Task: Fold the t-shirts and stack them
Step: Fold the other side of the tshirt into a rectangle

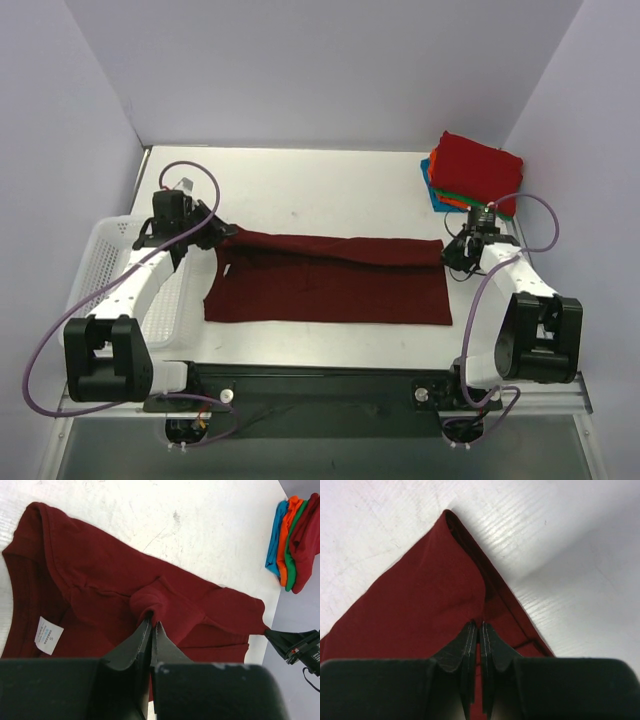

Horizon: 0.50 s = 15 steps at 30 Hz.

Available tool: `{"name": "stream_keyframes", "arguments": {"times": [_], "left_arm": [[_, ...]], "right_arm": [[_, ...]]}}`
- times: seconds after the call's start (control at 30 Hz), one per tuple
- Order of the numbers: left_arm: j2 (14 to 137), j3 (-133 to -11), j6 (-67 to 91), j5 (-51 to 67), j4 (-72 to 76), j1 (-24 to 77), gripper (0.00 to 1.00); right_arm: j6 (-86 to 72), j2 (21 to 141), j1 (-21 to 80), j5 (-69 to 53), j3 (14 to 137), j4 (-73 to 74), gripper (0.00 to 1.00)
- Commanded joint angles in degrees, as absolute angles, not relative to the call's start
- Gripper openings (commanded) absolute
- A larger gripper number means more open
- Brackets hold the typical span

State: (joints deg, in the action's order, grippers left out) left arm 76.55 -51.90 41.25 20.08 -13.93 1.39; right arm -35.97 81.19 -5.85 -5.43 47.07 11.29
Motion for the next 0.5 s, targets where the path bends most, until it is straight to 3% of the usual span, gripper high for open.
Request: {"name": "stream_keyframes", "arguments": {"times": [0.0, 0.47], "left_arm": [[73.48, -49.84, 39.99, 18.9, -13.62, 0.97, 0.0], [69.17, -42.72, 40.61, 16.7, -12.83, 1.05, 0.0]], "right_arm": [[-35.6, 78.49, -6.24, -4.92, 44.75, 10.99, 0.0], [-34.45, 76.73, -7.03, -4.75, 40.52, 10.28, 0.0]]}}
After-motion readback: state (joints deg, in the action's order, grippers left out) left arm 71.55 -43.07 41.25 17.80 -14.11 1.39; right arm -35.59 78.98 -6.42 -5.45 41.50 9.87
